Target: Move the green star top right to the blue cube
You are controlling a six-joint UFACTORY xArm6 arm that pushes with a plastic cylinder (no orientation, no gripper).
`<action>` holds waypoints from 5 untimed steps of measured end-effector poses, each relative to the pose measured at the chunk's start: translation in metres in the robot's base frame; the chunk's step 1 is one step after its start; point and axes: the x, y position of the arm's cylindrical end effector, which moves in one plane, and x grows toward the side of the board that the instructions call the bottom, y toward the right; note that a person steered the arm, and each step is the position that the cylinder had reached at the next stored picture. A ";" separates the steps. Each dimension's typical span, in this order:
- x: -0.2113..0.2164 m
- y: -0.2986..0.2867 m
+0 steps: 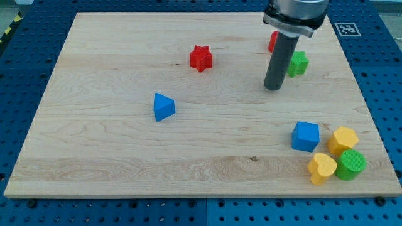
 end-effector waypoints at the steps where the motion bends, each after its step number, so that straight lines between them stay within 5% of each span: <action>1: -0.026 0.000; 3: -0.080 0.017; 5: -0.078 0.058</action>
